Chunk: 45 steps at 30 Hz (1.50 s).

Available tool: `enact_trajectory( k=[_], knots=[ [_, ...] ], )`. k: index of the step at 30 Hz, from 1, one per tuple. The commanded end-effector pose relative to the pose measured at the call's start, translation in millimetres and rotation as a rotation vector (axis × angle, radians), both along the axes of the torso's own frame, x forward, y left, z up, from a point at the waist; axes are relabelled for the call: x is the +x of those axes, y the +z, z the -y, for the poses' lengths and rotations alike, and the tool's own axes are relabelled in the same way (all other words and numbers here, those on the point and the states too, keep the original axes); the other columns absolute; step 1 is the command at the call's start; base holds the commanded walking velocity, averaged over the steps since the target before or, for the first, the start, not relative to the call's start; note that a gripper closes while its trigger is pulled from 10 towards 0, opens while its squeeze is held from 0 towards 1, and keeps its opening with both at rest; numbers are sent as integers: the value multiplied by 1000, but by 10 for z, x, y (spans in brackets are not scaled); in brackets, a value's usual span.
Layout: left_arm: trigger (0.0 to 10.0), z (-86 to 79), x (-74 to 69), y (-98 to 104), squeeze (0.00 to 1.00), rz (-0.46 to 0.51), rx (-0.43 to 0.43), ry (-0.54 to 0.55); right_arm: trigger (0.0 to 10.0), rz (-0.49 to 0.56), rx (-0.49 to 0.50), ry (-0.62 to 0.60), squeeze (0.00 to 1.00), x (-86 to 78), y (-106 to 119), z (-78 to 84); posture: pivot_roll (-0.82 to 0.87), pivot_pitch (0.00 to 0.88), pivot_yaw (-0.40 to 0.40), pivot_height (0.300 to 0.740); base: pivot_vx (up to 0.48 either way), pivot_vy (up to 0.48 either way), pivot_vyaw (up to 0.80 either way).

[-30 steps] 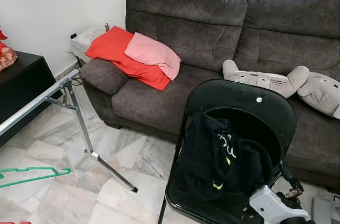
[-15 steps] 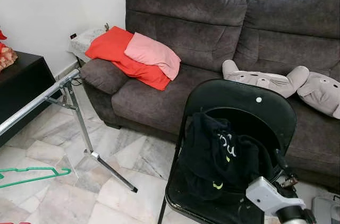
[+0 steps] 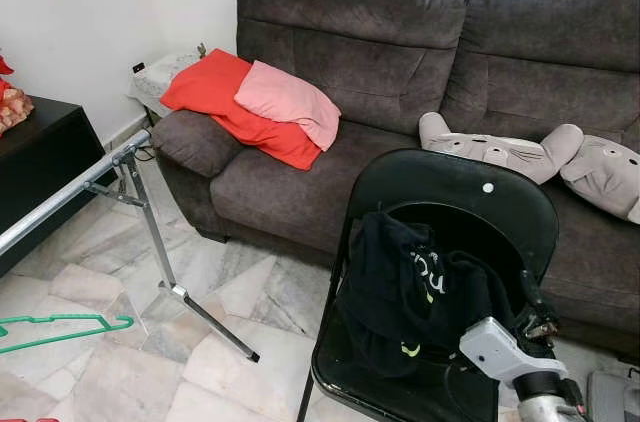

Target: Hang hanger

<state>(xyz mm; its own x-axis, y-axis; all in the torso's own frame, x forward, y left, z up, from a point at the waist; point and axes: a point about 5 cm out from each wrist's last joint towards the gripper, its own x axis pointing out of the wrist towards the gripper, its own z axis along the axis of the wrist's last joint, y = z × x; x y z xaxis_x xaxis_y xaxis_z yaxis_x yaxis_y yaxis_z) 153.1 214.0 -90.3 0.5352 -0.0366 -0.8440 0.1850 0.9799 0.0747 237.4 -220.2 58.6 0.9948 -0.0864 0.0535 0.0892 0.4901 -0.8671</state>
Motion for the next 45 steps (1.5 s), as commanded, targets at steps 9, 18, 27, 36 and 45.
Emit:
enact_trajectory(
  k=[9, 18, 27, 36, 45],
  knots=[
    [10000, -24, -44, -15, 0, -22, 7, -5, 10000, 20, 18, 71, 0, 141, -38, -105, -8, 40, 4, 740, 0, 0, 0],
    [10000, -16, -80, -29, 0, -32, 9, -21, 10000, 46, 1, 52, 0, 183, -33, -34, -10, 0, 20, 740, 0, 0, 0],
    [10000, -24, -77, -27, 0, -31, 11, -18, 0, 56, 15, 65, 0, 204, -52, -57, -8, 0, 19, 740, 0, 0, 0],
    [10000, -27, -77, -25, 0, -30, 10, -20, 0, 52, 30, 68, 0, 219, -63, -74, -4, 0, 15, 740, 0, 0, 0],
    [10000, -33, -79, -24, 0, -30, 9, -20, 0, 43, 47, 69, 0, 185, -98, -96, -3, 26, 11, 740, 0, 0, 0]
  ],
)
